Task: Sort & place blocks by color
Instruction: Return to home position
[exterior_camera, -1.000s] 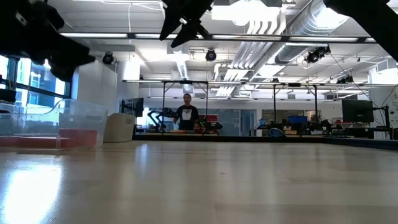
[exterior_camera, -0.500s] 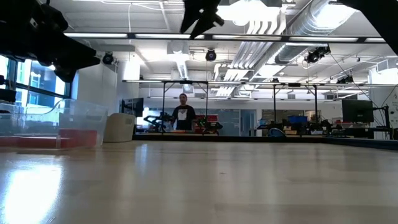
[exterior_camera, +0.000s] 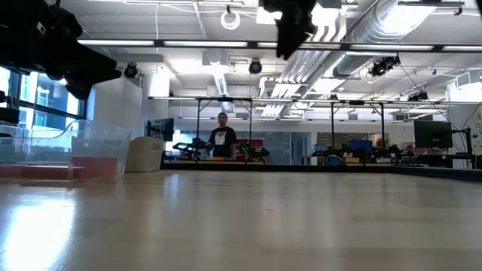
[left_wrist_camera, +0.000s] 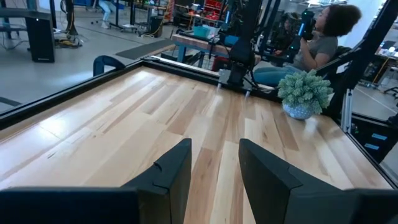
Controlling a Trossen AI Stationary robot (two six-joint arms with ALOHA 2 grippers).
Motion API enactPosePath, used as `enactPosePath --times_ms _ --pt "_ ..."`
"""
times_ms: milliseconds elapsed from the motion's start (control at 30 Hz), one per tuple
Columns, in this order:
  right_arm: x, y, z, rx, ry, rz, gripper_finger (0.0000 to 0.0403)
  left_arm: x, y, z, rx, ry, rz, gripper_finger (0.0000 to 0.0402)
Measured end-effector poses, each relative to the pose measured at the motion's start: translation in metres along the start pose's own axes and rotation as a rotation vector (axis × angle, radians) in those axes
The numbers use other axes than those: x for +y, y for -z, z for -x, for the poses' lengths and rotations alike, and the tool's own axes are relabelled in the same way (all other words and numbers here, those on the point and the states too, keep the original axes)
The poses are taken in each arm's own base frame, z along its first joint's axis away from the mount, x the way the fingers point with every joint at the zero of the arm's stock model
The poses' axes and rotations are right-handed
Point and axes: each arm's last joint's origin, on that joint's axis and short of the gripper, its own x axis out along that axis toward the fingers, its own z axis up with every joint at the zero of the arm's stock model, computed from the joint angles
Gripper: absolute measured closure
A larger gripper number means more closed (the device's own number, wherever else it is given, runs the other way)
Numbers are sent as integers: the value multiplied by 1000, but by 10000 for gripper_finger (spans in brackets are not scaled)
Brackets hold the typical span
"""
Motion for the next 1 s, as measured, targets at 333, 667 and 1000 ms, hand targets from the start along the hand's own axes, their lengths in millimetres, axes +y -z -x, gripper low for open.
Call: enactPosePath --times_ms 333,667,1000 --pt "-10 93 17 -239 -171 -143 176 0 0 0 0 0 -29 280" --pt "-17 174 31 -494 -232 -278 176 0 0 0 0 0 -70 280" --pt "-8 242 20 -735 -397 -344 176 0 0 0 0 0 -71 280"
